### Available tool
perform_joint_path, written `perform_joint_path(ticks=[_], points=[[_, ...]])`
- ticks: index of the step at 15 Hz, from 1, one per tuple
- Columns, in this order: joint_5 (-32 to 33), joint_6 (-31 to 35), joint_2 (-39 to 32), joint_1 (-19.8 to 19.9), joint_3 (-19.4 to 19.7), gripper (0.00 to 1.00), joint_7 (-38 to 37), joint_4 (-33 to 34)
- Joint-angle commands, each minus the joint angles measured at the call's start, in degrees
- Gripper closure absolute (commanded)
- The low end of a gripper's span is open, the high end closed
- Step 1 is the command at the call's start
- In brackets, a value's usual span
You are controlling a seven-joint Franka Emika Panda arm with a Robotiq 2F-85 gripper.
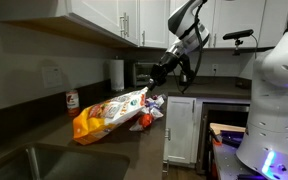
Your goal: Put the white and orange packet upright
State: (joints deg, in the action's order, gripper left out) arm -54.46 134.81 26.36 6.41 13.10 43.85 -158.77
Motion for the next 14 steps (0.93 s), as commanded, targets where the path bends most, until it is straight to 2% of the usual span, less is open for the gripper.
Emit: perform_joint_path(ticks=[1, 6, 8, 11, 14], points=[[-3.39, 1.6, -0.73, -1.09, 0.19, 0.48, 1.78, -0.35], [-10.63, 1.6, -4.48, -2.29, -0.54, 0.14, 3.15, -0.12], [-10.19, 2.51, -6.04, -1.76, -2.25, 0.03, 2.38, -0.23], [-3.55, 6.08, -8.73, -0.61, -4.71, 0.0, -0.49, -0.38], [3.0, 9.06, -10.34, -0.3, -5.14, 0.0, -2.9, -0.43]])
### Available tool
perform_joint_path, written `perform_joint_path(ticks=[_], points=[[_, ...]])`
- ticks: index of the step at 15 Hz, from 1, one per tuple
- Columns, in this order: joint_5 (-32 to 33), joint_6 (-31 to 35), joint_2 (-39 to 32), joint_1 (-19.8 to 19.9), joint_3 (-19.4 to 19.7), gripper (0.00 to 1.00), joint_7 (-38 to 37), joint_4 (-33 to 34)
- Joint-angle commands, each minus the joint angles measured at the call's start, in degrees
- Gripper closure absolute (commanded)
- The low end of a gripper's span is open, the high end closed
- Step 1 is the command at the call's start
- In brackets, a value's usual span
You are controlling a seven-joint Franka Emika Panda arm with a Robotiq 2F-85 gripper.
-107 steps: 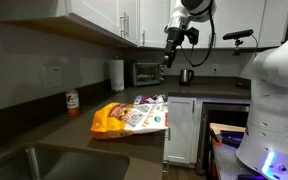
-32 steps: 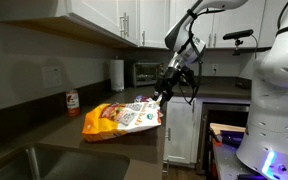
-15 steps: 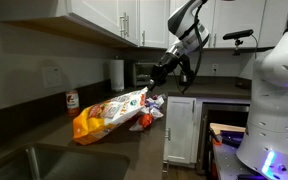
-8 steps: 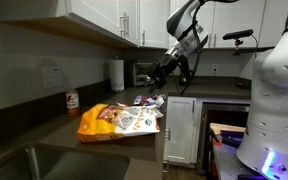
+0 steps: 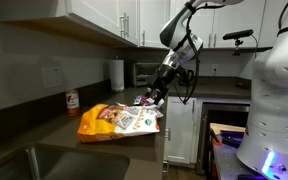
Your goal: Put the white and orange packet upright
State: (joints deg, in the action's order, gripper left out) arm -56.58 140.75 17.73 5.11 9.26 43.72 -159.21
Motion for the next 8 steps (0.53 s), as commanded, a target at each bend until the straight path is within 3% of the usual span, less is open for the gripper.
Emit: perform_joint_path(ticks=[1, 8], points=[[6.71, 3.73, -2.22, 0.82, -1.01, 0.0, -3.34, 0.0], [6.03, 5.74, -6.25, -0.56, 0.4, 0.0, -3.16, 0.0]])
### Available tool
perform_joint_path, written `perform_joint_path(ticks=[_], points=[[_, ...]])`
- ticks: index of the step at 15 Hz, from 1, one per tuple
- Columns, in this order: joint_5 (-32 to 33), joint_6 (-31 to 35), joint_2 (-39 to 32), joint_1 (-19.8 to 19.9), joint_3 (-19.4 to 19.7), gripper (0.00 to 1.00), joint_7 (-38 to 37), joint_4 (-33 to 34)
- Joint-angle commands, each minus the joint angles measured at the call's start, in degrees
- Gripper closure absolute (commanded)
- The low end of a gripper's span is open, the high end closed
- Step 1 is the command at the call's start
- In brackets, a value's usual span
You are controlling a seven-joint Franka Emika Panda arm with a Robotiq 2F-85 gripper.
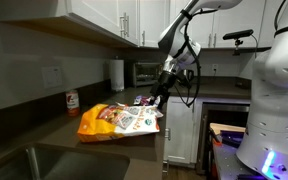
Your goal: Put the white and orange packet upright
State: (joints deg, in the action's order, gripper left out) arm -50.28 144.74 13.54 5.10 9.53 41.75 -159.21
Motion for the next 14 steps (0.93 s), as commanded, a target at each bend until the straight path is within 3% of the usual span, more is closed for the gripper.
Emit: perform_joint_path(ticks=[1, 4, 12, 13, 14], points=[[-1.49, 2.1, -2.99, -0.92, 0.17, 0.0, -0.27, 0.0], [-5.7, 1.35, -4.3, -1.21, 0.46, 0.0, 0.78, 0.0], [-27.61, 1.55, -5.23, -1.67, -1.45, 0.0, 7.37, 0.0], [-29.41, 1.63, -5.09, -1.7, -1.74, 0.11, 8.24, 0.0], [-30.86, 1.65, -4.98, -1.7, -2.03, 0.28, 9.01, 0.0]])
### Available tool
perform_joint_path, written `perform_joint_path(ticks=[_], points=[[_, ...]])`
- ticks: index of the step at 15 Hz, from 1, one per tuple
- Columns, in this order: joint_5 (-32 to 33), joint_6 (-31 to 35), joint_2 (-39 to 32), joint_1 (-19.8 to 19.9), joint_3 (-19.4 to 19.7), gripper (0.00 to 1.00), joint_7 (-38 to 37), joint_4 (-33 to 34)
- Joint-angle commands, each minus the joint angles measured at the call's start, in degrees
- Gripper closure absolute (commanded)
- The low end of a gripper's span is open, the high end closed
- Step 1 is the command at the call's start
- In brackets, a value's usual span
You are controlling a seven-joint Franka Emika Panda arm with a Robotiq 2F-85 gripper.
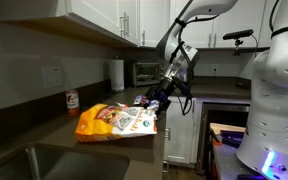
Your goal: Put the white and orange packet upright
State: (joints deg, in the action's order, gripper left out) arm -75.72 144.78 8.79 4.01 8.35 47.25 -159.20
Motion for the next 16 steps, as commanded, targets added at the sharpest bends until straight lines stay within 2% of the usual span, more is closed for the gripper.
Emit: perform_joint_path(ticks=[1, 6, 8, 10, 12, 14, 16], points=[[-5.99, 1.56, 0.08, -0.01, -1.66, 0.33, 3.68, 0.0], [-5.42, 2.09, 2.18, 0.36, -2.84, 0.67, 3.04, 0.34], [-3.76, 3.21, 5.53, 0.53, -3.31, 0.8, 1.79, -1.44], [-1.48, 4.6, 5.94, 0.73, -3.75, 0.92, 0.77, 0.25], [1.99, 5.84, 10.27, 1.18, -4.06, 0.95, -0.58, -1.5], [5.48, 6.39, 11.23, 1.58, -3.8, 0.98, -1.47, -0.18], [8.87, 6.56, 13.95, 1.97, -3.45, 0.95, -3.05, -0.85]])
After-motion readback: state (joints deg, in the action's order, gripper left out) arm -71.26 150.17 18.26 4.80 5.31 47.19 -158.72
